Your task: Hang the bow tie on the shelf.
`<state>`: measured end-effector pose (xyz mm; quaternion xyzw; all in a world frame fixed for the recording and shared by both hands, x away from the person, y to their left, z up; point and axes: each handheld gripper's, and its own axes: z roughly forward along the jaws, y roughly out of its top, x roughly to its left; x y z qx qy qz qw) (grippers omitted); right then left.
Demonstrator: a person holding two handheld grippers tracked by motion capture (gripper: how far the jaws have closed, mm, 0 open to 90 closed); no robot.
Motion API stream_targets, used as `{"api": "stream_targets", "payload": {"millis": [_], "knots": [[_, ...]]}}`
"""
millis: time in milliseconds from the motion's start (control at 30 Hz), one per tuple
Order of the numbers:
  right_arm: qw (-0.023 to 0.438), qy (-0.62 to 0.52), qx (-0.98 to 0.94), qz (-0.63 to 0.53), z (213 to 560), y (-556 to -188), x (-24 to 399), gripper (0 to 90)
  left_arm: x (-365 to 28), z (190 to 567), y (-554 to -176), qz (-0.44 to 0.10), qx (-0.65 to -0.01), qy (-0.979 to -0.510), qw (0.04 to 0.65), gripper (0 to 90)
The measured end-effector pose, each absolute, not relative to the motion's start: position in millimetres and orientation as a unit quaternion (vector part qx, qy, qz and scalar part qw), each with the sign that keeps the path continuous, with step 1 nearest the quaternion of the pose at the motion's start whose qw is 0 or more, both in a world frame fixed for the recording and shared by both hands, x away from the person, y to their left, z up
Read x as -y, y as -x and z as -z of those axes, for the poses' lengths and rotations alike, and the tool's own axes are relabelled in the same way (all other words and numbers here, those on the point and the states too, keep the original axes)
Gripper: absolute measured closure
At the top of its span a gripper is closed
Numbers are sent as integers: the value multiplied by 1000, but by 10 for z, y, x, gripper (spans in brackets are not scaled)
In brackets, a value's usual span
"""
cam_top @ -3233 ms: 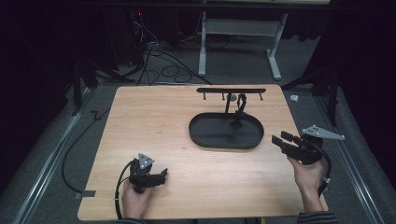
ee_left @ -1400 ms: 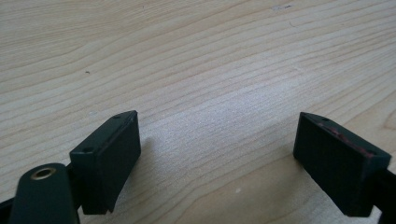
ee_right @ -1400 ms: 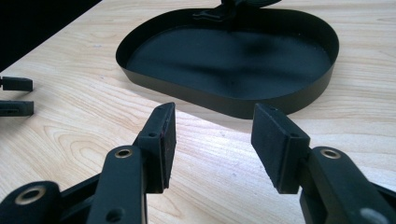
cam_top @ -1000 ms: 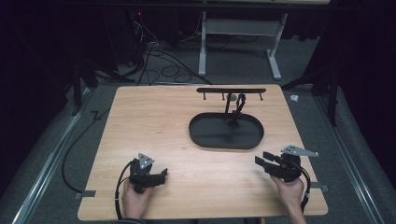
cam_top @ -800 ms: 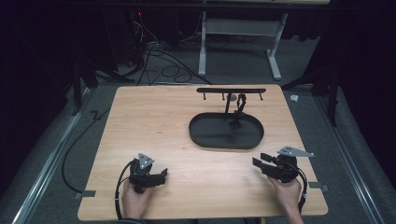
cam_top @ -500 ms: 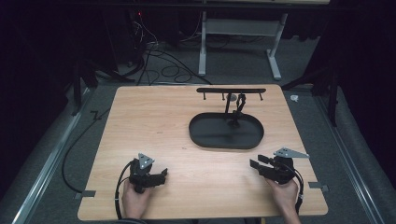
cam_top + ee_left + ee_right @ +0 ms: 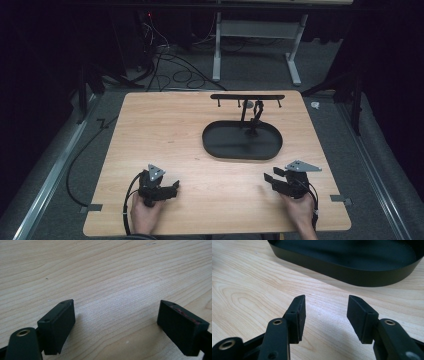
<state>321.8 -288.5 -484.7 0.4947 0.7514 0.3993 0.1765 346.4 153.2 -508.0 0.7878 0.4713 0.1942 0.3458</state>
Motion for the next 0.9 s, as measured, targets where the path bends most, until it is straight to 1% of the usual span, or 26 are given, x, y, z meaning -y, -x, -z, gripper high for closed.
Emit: {"api": "stream_targets", "payload": {"millis": [900], "knots": [[200, -480, -776, -357, 4985, -3292, 2685, 507, -1532, 5080, -3464, -194, -471, -788, 346, 153]]}}
